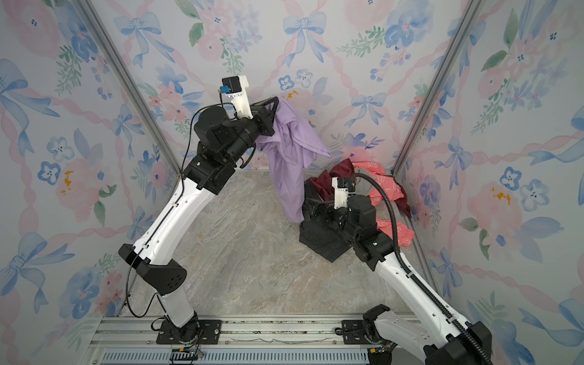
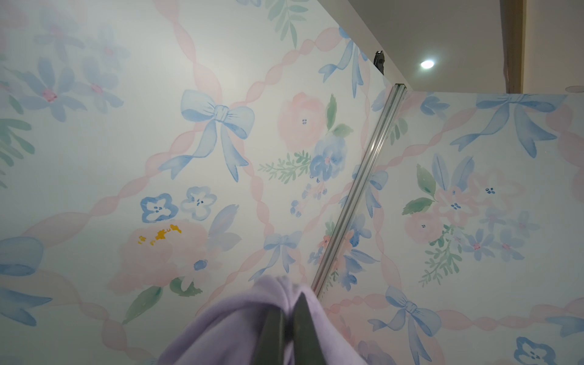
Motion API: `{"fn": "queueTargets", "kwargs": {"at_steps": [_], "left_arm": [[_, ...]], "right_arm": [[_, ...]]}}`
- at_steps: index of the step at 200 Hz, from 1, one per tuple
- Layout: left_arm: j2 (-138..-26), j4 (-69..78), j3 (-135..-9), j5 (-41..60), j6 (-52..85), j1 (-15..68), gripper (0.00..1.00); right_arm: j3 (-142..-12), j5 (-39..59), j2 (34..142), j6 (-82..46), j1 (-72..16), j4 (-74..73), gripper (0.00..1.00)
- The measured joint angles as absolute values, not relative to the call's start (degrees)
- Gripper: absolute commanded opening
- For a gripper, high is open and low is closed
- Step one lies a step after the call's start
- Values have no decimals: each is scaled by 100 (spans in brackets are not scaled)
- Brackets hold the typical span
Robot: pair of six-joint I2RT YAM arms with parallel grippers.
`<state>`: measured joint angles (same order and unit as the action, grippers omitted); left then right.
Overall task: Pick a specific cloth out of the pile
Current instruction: 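Lift the lavender cloth up and out of the pile with the left gripper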
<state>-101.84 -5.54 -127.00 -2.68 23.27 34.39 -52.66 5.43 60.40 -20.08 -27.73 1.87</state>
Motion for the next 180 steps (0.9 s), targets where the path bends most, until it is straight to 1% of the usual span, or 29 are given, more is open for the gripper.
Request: {"fn": "queueTargets", "kwargs": {"at_steps": [45, 96, 180], "left_arm": [[-9758, -913, -12490, -325, 2156, 2838, 0], [-9279, -1197, -12455, -416, 1890, 1946, 0], [-9166, -1525, -12326, -510, 1712, -93, 0]], "right_arm": [[-5269, 523, 6383, -1883, -3120, 40, 100], [-5297, 469, 6632, -1754, -3356, 16, 100], [-5566, 432, 7070, -1623, -3544, 10, 100]]}}
